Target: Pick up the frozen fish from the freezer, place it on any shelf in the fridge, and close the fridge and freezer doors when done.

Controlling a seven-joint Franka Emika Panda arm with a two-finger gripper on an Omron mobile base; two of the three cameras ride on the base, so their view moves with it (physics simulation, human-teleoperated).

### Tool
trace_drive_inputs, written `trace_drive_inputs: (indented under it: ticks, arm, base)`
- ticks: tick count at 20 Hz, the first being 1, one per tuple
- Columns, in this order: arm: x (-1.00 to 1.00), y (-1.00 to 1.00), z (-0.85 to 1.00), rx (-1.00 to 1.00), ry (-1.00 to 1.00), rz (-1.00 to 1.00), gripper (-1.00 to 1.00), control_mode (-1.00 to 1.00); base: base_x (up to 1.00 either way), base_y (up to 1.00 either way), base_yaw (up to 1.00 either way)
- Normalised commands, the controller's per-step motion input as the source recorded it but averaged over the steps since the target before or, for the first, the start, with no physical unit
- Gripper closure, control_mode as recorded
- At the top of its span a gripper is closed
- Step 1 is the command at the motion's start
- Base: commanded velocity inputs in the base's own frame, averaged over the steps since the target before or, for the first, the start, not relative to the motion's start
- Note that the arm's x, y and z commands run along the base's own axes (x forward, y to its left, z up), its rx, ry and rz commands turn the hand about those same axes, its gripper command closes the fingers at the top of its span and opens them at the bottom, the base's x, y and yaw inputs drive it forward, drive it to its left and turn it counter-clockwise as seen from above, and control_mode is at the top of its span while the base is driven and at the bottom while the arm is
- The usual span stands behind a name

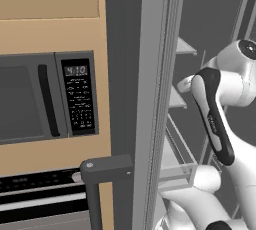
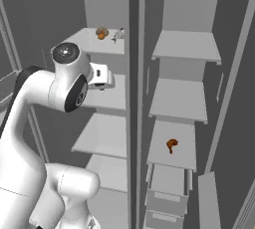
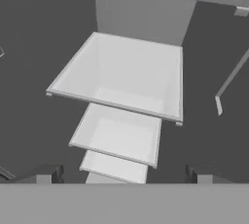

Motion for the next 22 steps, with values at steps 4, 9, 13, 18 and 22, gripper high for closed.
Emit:
trace_drive_inputs:
  ticks: [4, 9, 13, 18, 22]
  arm:
    - [-0.04, 0.00, 0.00, 0.00, 0.00, 0.00, -1.00, -1.00]
    - [-0.06, -0.01, 0.00, 0.00, 0.00, 0.00, -1.00, 1.00]
    - [0.00, 0.00, 0.00, 0.00, 0.00, 0.00, -1.00, 1.00]
    - [0.00, 0.00, 0.00, 0.00, 0.00, 0.00, -1.00, 1.00]
    - [0.00, 0.00, 0.00, 0.00, 0.00, 0.00, -1.00, 1.00]
  base:
    - [0.00, 0.00, 0.00]
    - [-0.50, -0.17, -0.01]
    - [-0.44, -0.39, -0.05]
    - [-0.01, -0.55, -0.01]
    - [-0.12, -0.26, 0.00]
